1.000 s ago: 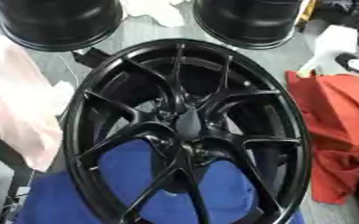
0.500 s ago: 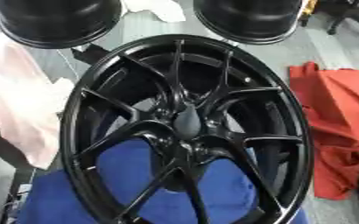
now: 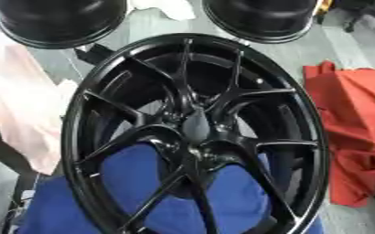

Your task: Pull the pin out of the wheel hub.

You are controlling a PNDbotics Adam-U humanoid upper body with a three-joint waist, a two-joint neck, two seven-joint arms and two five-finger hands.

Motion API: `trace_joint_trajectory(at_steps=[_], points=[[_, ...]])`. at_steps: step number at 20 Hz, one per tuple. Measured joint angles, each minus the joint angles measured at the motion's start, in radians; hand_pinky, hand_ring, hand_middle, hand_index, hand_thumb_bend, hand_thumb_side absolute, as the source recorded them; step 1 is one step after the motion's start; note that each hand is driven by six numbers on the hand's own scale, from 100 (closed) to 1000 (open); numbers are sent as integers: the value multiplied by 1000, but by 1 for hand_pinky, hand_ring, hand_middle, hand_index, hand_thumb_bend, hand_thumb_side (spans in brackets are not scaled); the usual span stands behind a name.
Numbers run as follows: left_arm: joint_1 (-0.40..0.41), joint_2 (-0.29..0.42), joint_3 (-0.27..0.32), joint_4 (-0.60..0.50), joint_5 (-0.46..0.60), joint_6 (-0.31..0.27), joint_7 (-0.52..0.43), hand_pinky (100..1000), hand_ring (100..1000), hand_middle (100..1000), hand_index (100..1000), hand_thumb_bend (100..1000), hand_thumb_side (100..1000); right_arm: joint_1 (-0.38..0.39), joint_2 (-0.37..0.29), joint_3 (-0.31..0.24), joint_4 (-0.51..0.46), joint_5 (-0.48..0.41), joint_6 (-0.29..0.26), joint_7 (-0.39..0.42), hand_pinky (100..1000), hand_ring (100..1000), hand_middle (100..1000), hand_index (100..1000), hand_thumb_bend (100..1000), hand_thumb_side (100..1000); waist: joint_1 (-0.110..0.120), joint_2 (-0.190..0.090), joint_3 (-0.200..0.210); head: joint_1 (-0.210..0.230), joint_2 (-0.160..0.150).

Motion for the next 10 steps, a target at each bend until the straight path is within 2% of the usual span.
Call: trace_joint_trajectory(at_steps=[1,2,4,5,7,9,10], points=[[0,0,0,0,0,0,0,841,696,646,753,157,776,-4,2,-3,1,4,-1,-1,774,778,798,832,357,100,1,2,0,-1,0],[0,0,0,0,0,0,0,841,695,645,753,156,776,-9,5,-6,1,6,-1,-3,756,742,760,815,382,100,1,3,0,-2,1],[-1,0,0,0,0,0,0,840,694,645,752,155,775,-21,13,-10,-6,1,-4,-17,704,642,668,753,281,100,1,3,1,-4,2],[-1,0,0,0,0,0,0,840,694,645,752,155,775,-28,16,-11,-15,-8,-6,-30,699,630,656,744,264,100,1,3,1,-5,3],[-2,0,0,0,0,0,0,840,694,644,752,154,774,-38,19,-10,-41,-35,-13,-60,683,602,625,715,171,118,1,3,7,-6,4],[-3,0,0,0,0,0,0,840,693,644,752,154,774,-50,20,0,-77,-62,-25,-82,680,586,609,698,100,189,1,3,7,-11,5],[-5,0,0,0,0,-1,-1,840,692,643,752,153,774,-55,21,7,-98,-76,-32,-88,680,582,605,694,100,216,1,3,8,-14,5]])
